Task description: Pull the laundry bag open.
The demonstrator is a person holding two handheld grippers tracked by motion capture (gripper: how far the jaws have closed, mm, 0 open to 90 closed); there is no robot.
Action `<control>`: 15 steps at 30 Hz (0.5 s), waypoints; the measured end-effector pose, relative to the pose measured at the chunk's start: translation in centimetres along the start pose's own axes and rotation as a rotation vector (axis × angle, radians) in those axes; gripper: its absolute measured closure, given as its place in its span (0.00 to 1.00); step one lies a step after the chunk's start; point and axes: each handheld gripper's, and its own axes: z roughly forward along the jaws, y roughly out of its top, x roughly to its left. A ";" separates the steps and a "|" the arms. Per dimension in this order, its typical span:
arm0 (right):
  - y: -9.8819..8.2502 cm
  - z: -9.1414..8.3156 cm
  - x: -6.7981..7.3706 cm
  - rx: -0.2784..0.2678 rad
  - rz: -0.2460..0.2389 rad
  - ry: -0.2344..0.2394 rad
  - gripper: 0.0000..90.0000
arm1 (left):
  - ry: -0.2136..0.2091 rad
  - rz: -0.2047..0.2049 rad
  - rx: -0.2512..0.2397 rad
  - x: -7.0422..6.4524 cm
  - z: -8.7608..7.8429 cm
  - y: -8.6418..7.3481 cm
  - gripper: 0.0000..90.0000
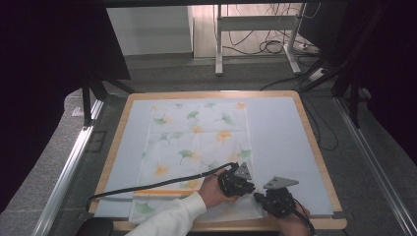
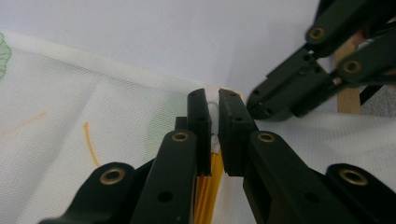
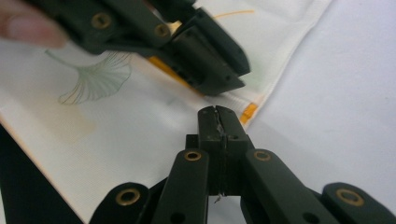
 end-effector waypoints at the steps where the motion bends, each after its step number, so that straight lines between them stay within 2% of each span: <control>1: 0.1 0.1 -0.1 0.001 0.014 0.004 0.99 | 0.003 0.002 0.001 0.0 0.0 0.0 0.94; 3: 0.1 0.1 -0.4 0.006 0.051 0.017 0.99 | 0.009 0.006 0.003 -0.1 0.0 0.0 0.94; 7: 0.0 0.1 -0.7 0.005 0.086 0.037 0.99 | 0.009 0.009 0.022 -0.1 -0.2 0.0 0.95; 15: 0.0 0.1 -0.7 0.005 0.096 0.036 0.99 | 0.026 0.037 0.042 -0.3 -0.5 0.0 0.95</control>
